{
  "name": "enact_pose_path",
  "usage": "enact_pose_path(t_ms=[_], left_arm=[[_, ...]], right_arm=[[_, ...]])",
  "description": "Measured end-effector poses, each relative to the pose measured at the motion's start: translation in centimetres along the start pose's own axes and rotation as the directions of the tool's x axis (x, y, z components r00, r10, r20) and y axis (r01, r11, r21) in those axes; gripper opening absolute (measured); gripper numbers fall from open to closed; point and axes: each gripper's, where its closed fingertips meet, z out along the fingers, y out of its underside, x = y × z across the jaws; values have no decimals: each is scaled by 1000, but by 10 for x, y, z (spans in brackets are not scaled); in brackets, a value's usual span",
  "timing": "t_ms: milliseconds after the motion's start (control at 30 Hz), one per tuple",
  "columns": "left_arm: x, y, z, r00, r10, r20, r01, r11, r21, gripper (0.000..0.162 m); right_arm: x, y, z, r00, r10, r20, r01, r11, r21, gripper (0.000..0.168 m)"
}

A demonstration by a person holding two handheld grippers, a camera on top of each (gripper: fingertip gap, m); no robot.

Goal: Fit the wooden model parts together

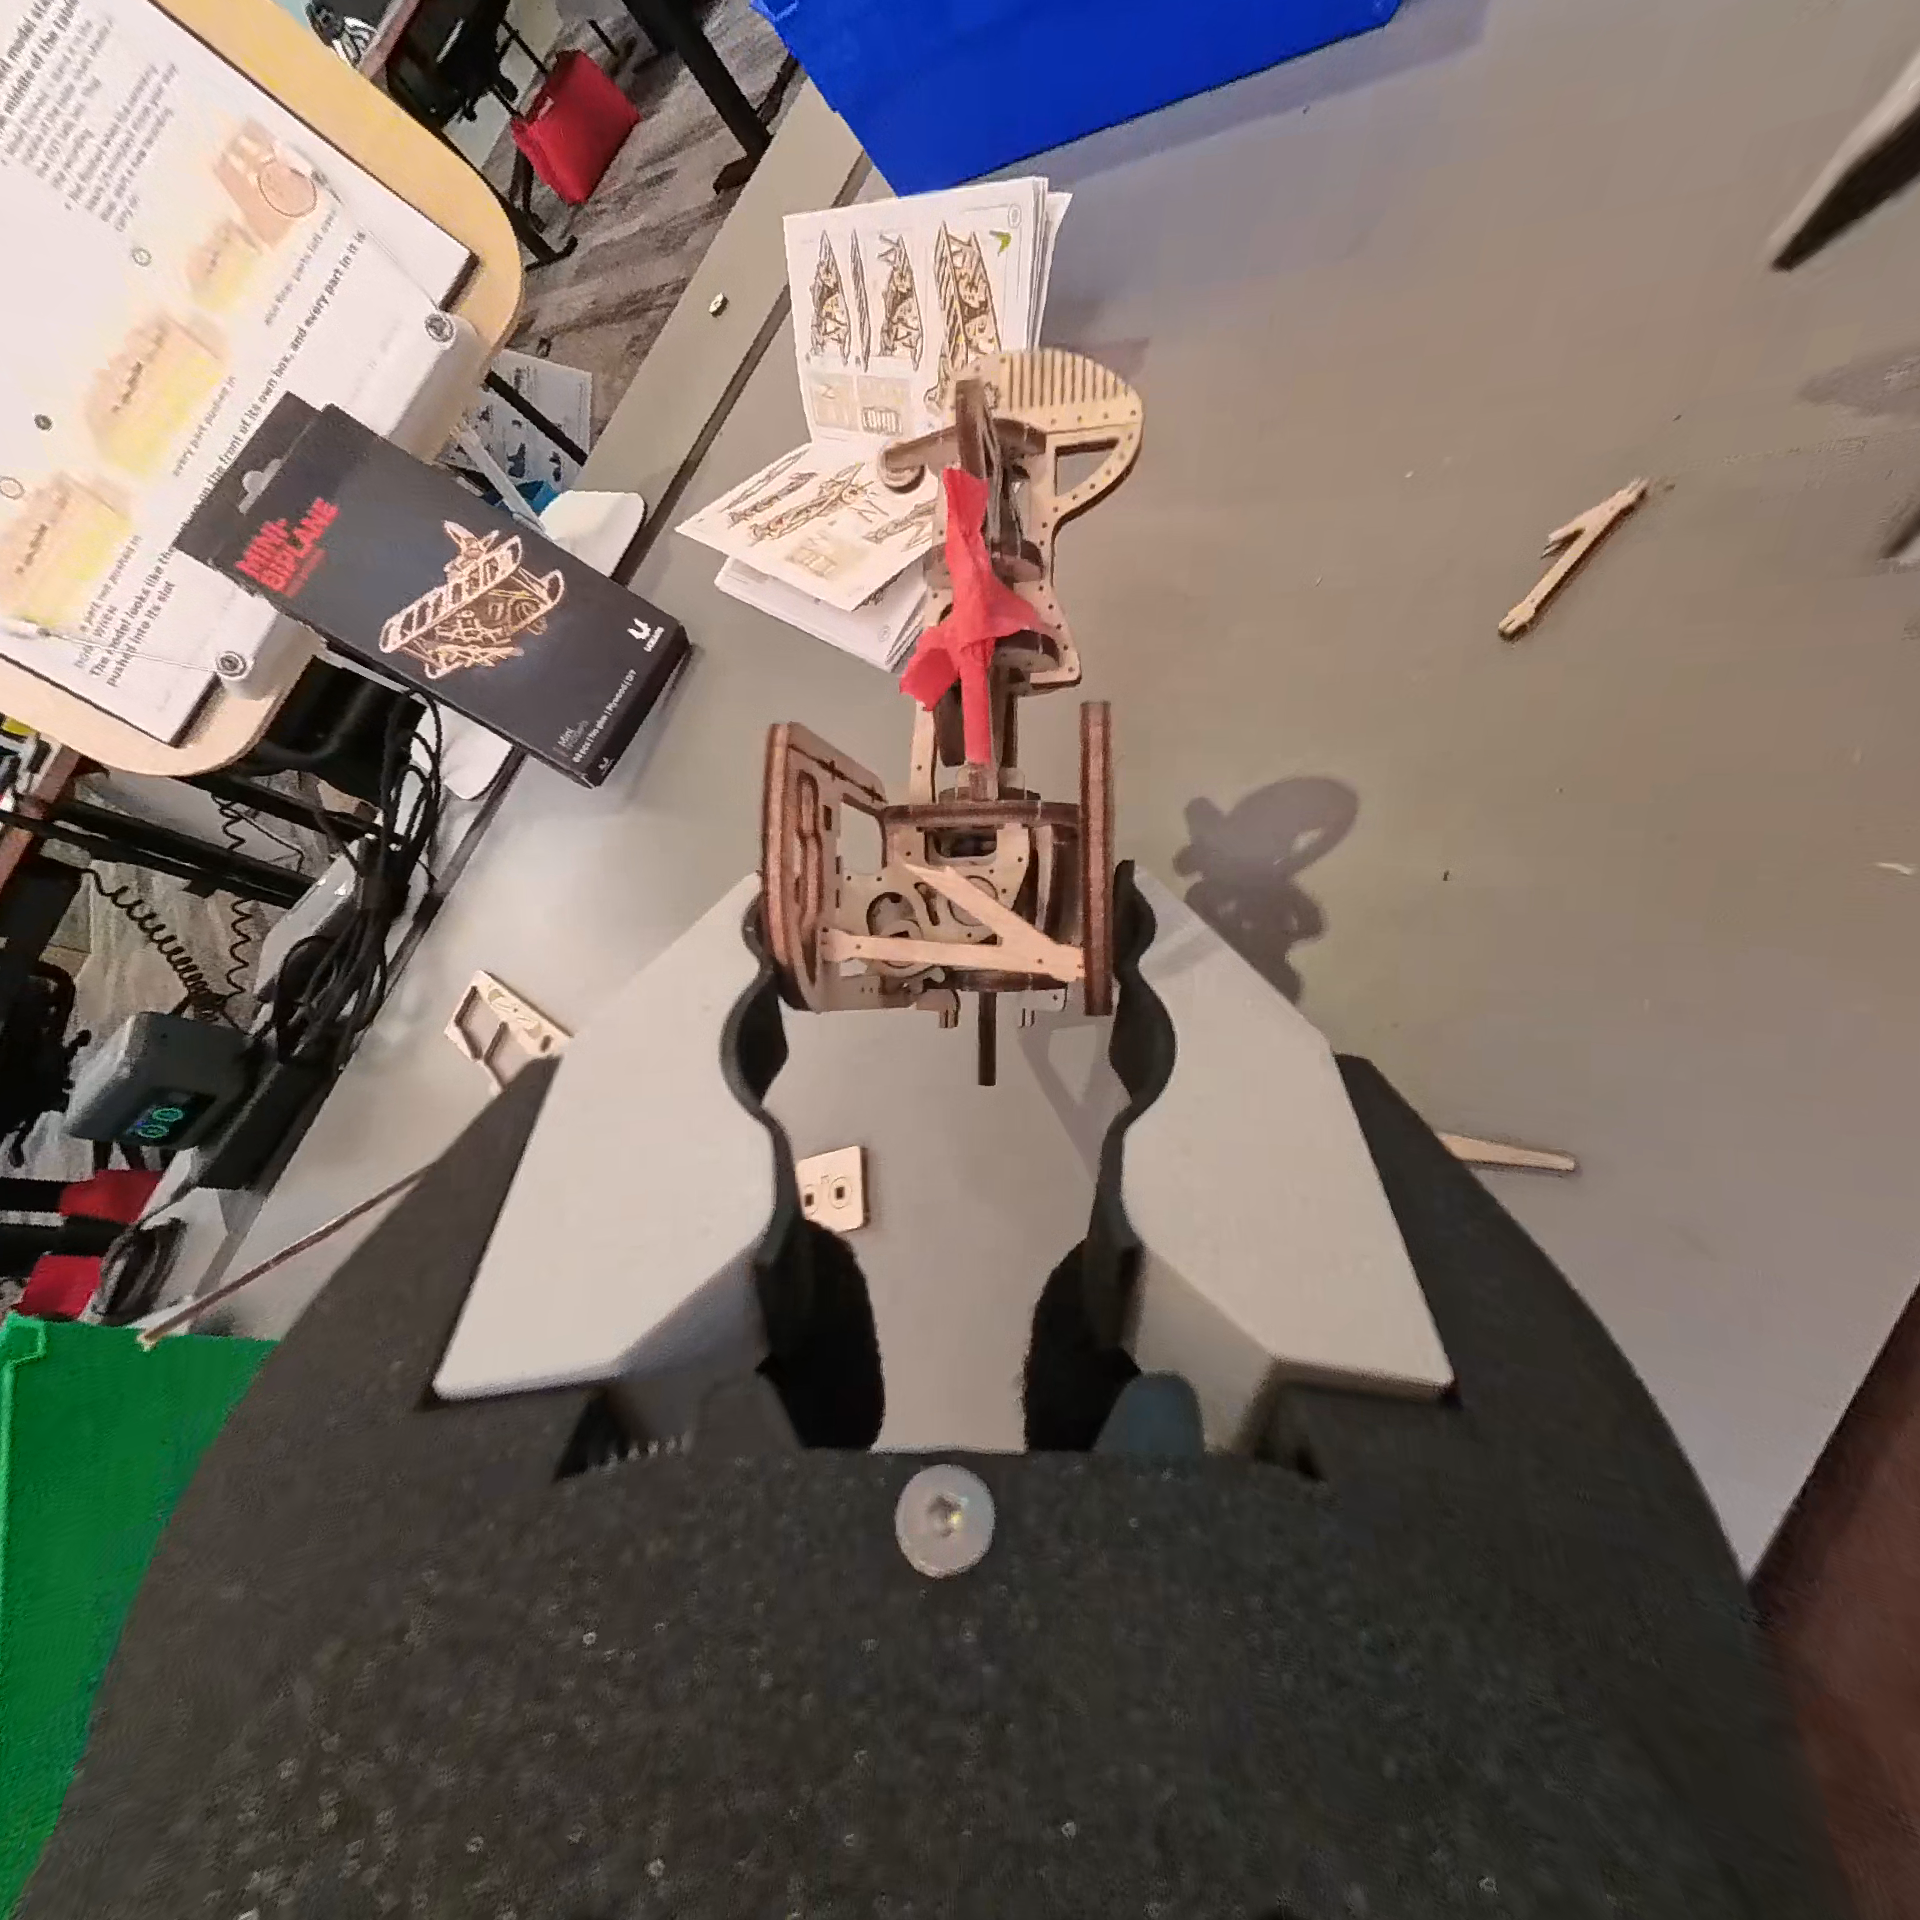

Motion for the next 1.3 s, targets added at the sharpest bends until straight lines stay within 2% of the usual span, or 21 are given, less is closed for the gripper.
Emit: enact_pose_path(t_ms=[67,133,333,633,700,767,833,867,933,967,1100,1200,1300], left_arm=[[2,-2,1,1000,-22,-16,22,1000,10,59],[5,-5,2,999,-38,-39,39,999,24,59],[5,-7,-1,997,-61,-51,63,997,36,59],[2,-6,-4,993,-102,-66,105,994,42,59],[1,-6,-4,992,-104,-68,107,993,43,60],[3,-5,-4,992,-100,-78,104,994,46,59],[3,-4,-3,993,-88,-78,92,995,45,60],[4,-3,-3,993,-85,-84,88,995,40,60],[10,-3,-2,992,-63,-110,68,997,38,59],[13,-4,-2,992,-43,-120,49,998,46,59],[25,-13,-7,985,0,-173,17,995,97,59],[26,-13,-7,984,7,-177,10,995,98,59],[22,-8,-5,987,-2,-163,16,997,80,59]], right_arm=[[-4,-8,1,977,206,-60,-201,976,86,63],[-8,-16,8,945,324,-49,-315,939,137,63],[-20,-16,32,917,397,-25,-396,917,51,67],[-21,-40,61,969,246,-19,-245,969,30,66],[-27,-43,58,979,204,11,-204,979,9,65],[-32,-46,46,991,132,32,-134,988,71,60],[-22,-40,39,999,44,-17,-42,995,87,53],[-25,-37,38,999,-13,35,10,997,83,46],[-25,-33,40,989,-86,124,79,995,55,56],[-28,-33,38,973,-127,194,118,991,57,57],[-19,-35,40,920,-220,324,209,975,71,59],[-17,-26,47,896,-228,380,238,971,22,67],[-24,-28,51,887,-242,394,240,969,56,60]])
